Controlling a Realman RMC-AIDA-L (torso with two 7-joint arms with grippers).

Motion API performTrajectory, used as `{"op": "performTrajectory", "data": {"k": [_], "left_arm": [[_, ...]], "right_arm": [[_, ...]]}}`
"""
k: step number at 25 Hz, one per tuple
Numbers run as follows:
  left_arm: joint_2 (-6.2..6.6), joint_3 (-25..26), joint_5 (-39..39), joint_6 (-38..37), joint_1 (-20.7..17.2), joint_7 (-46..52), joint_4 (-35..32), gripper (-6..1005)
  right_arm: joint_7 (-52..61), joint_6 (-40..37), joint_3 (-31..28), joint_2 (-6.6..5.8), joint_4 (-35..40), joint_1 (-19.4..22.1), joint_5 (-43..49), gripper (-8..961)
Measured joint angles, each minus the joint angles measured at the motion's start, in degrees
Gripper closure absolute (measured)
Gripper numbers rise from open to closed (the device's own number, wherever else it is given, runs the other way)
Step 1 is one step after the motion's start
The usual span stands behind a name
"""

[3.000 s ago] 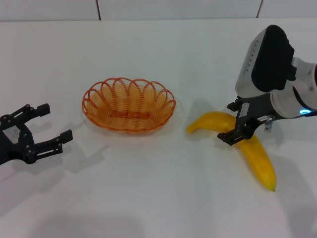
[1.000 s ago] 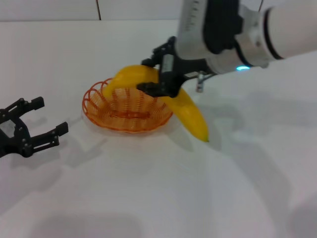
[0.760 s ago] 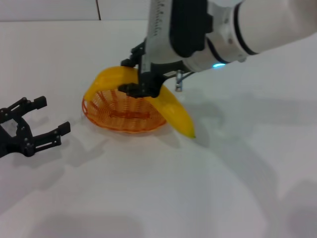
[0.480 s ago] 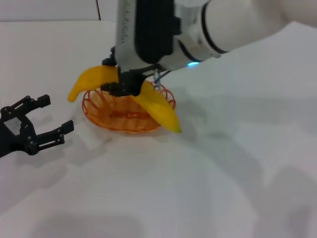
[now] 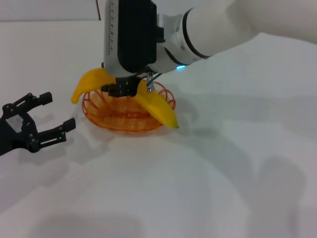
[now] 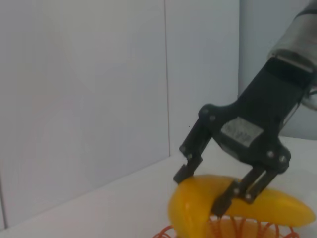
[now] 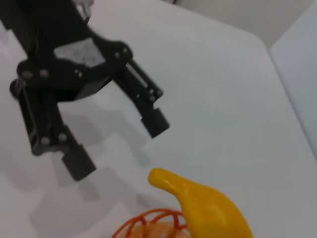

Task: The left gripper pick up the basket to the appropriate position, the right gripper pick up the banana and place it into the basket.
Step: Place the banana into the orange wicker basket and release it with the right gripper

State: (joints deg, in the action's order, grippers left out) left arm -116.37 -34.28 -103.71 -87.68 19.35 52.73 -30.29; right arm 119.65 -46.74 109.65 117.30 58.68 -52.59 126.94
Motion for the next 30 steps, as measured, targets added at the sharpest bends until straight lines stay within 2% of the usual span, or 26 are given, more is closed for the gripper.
{"op": "performTrajectory", "data": {"k": [20, 26, 29, 30], "left_arm": [[0.00, 0.00, -0.09, -0.04, 0.07, 0.00, -0.03, 78], [0.00, 0.00, -0.09, -0.04, -0.04, 0.00, -0.03, 78], [0.00, 0.00, -0.09, -0.04, -0.27, 0.00, -0.03, 78], [0.00, 0.00, -0.09, -0.04, -0.31, 0.00, -0.03, 78]], "right_arm": [[0.59, 1.19, 1.46, 0.03, -0.76, -0.58, -0.07, 456], [0.60, 1.16, 1.78, 0.01, 0.22, -0.33, -0.21, 306], [0.82, 0.81, 1.42, -0.27, 3.38, 1.52, -0.07, 230], [0.88, -0.65, 0.12, -0.47, 6.01, 3.33, 0.82, 204]]}}
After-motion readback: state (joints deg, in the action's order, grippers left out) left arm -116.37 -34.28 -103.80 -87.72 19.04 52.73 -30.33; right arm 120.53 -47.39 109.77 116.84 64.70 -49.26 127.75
